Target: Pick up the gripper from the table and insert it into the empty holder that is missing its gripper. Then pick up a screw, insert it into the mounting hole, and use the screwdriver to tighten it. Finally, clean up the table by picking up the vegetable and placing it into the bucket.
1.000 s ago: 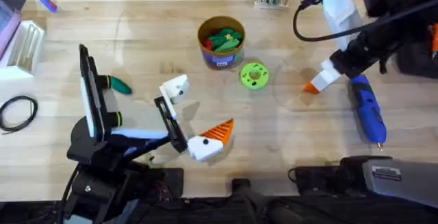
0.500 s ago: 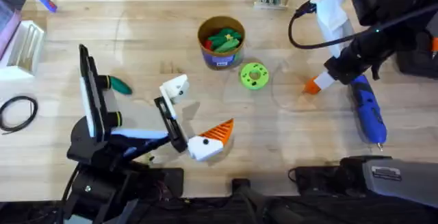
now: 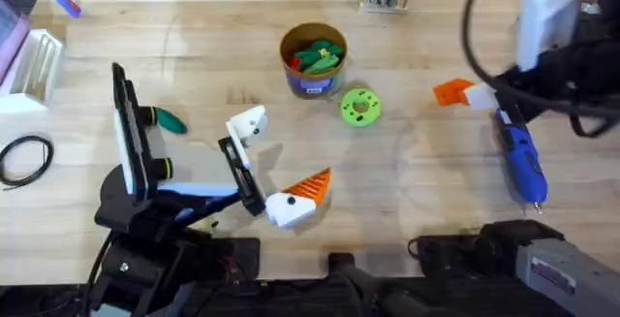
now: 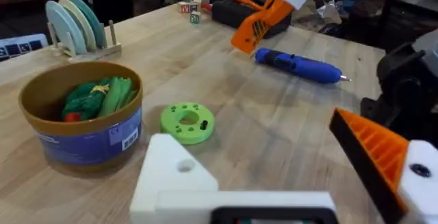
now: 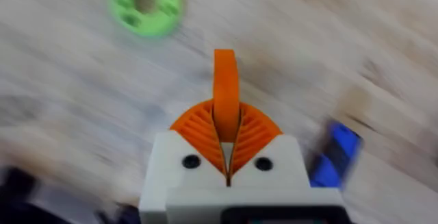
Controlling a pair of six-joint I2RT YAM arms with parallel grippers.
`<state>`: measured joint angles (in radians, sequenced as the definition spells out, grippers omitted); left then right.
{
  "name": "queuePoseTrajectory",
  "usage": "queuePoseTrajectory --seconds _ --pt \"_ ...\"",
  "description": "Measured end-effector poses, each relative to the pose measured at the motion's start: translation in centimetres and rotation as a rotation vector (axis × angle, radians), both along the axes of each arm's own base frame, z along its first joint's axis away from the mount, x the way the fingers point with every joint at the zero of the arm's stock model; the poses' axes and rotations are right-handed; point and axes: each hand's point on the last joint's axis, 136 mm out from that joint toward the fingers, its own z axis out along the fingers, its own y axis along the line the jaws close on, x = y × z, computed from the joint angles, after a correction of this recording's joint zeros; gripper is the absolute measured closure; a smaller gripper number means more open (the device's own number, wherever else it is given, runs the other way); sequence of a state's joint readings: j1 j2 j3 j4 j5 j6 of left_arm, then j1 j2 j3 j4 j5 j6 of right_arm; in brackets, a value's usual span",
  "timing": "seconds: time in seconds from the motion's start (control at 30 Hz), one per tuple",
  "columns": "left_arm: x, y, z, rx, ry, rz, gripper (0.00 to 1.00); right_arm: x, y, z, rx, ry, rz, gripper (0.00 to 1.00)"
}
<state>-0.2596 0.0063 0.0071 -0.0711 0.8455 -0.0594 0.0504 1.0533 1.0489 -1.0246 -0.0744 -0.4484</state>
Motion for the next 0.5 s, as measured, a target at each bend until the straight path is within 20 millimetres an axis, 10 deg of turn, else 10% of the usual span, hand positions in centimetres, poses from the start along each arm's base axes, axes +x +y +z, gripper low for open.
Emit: queuePoseTrajectory --seconds 0.2,0.5 --pt "0.0 0.0 0.0 0.000 0.000 0.000 0.014 -1.2 6.9 4.3 0.457 -0.113 0.094 0.991" --pt "0.0 0.0 0.0 0.000 0.000 0.000 0.014 -2.8 13.1 1.1 0.911 0.273 0.022 0.991"
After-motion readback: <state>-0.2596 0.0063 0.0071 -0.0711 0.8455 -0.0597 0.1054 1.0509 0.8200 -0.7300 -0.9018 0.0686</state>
